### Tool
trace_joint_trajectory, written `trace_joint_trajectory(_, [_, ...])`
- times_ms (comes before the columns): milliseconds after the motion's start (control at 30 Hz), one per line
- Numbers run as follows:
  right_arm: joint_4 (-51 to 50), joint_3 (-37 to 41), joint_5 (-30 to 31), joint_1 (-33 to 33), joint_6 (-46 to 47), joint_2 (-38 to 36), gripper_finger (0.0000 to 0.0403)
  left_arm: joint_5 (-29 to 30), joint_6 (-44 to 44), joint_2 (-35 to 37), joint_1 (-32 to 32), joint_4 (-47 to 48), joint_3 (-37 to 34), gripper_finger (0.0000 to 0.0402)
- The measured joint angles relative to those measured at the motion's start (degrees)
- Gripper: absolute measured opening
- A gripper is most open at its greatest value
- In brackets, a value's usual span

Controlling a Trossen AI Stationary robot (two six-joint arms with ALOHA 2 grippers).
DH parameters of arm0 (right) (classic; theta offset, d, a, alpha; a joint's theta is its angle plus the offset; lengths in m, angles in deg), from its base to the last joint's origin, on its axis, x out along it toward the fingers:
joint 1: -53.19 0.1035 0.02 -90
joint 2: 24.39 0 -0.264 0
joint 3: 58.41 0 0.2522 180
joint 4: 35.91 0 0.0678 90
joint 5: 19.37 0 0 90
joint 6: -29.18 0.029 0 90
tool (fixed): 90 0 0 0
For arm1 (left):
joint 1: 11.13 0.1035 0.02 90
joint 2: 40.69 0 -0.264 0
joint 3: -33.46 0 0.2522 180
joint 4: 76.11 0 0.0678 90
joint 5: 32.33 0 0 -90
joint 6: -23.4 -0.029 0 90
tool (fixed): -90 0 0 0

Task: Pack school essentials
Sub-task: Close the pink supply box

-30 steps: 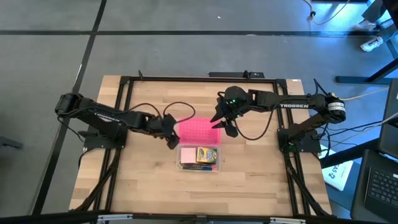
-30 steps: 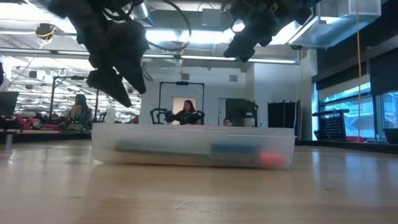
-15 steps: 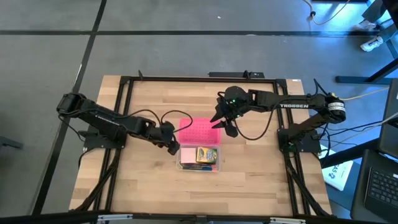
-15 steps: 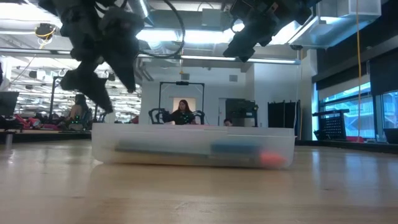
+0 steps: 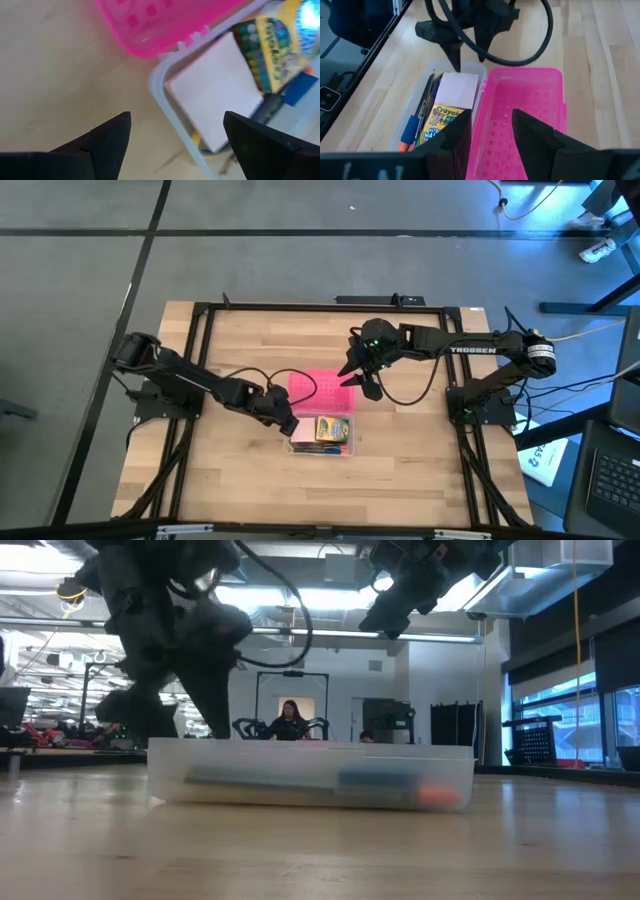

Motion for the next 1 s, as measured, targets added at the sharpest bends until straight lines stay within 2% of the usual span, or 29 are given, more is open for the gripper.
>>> trace_joint_trajectory(233, [-5.78, 0.00, 0.61, 0.00, -0.21, 0.00, 0.0144, 0.15, 1.84, -4.04, 0.02, -0.45, 0.05, 0.0311])
trace_joint_trajectory(400, [-11.24, 0.00, 12.53, 0.01, 0.55, 0.00, 0.0144, 0.44, 3.25, -4.88, 0.02, -0.75, 0.22, 0.0311])
trace_joint_trajectory(600, [-15.56, 0.53, 26.25, -0.30, 6.35, 0.22, 0.0144, 0.54, 3.39, -4.69, 0.02, -0.83, 0.18, 0.0311])
trace_joint_trajectory(667, [-15.43, 1.99, 29.18, -0.83, 8.17, 0.22, 0.0144, 0.55, 3.41, -4.69, 0.02, -0.87, 0.15, 0.0311])
trace_joint_trajectory(867, [-12.05, 8.21, 29.54, -3.26, 9.72, 0.44, 0.0144, 0.57, 3.41, -4.73, 0.02, -0.91, 0.13, 0.0311])
trace_joint_trajectory(1000, [-5.03, 13.17, 27.46, -4.36, 10.22, 0.44, 0.0144, 0.57, 3.41, -4.73, 0.02, -0.98, 0.09, 0.0311])
